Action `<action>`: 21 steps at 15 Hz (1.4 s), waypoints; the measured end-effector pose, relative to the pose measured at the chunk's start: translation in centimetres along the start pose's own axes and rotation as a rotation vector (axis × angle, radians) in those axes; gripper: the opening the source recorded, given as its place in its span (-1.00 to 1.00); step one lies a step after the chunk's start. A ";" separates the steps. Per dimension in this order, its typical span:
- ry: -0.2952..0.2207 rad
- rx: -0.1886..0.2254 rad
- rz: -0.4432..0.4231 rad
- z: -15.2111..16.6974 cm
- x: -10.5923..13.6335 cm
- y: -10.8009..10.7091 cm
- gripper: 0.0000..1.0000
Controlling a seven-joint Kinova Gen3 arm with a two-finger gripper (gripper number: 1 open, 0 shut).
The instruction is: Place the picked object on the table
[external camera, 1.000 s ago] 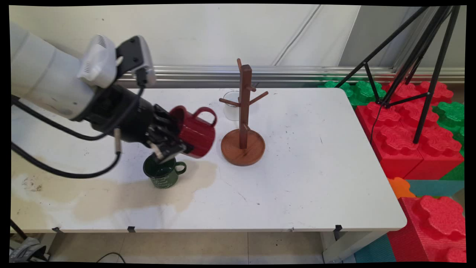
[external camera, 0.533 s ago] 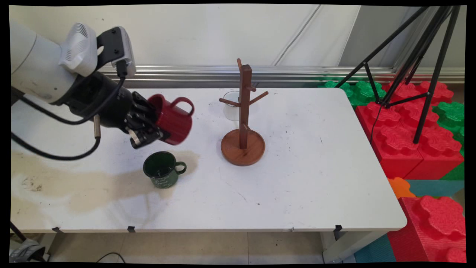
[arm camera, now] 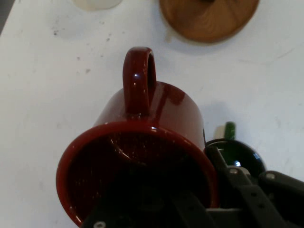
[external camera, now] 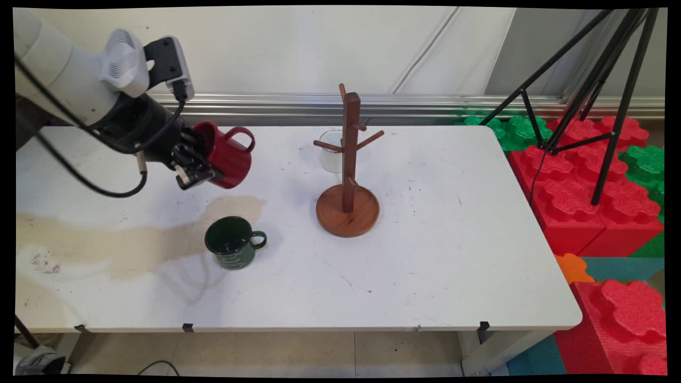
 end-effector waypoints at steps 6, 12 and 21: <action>-0.068 0.023 0.013 2.6 1.0 -2.1 -1.00; -0.156 0.016 0.030 6.1 2.1 -3.4 -1.00; -0.257 0.035 -0.033 11.4 3.6 -5.2 -1.00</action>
